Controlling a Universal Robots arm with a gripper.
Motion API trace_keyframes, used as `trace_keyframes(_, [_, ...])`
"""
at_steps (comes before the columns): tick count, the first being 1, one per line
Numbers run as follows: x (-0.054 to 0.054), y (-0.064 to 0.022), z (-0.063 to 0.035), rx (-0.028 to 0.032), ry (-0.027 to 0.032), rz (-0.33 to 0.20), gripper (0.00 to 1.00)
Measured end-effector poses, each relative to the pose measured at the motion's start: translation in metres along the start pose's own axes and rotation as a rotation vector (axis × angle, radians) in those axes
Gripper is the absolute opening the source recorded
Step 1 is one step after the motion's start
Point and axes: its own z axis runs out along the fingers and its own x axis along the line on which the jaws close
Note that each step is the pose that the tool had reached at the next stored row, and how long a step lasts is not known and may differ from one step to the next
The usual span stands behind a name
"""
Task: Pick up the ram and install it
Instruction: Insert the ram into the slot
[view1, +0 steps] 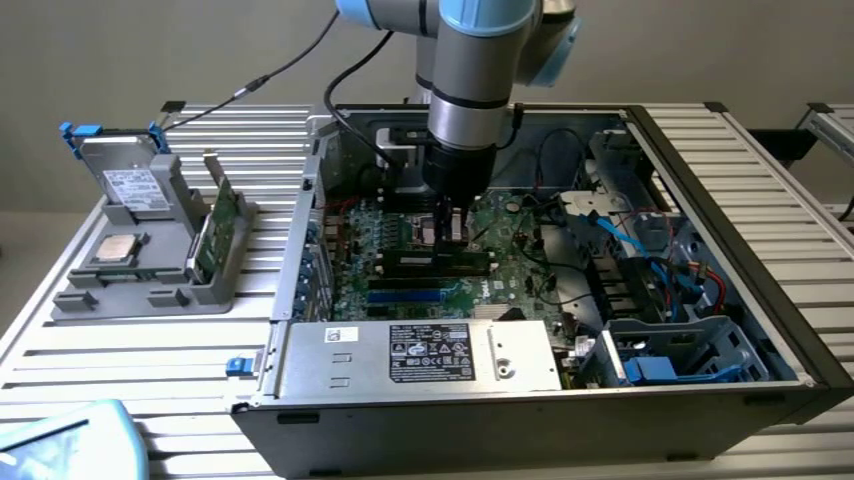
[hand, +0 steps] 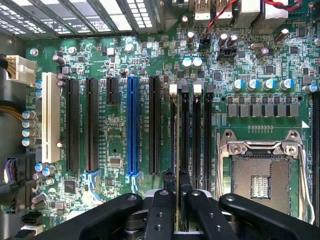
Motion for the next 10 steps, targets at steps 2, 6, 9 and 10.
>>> trace_keyframes(2, [-0.0002,0.0,-0.0002,0.0,0.0005,0.0,0.15])
trace_keyframes(6, [-0.0018,0.0001,-0.0006,0.0001,0.0049,0.001,0.15])
trace_keyframes(9, [-0.0022,0.0,-0.0012,0.0001,0.008,0.0,0.15])
trace_keyframes(10, [-0.0022,0.0001,-0.0017,0.0,0.0084,0.001,0.15])
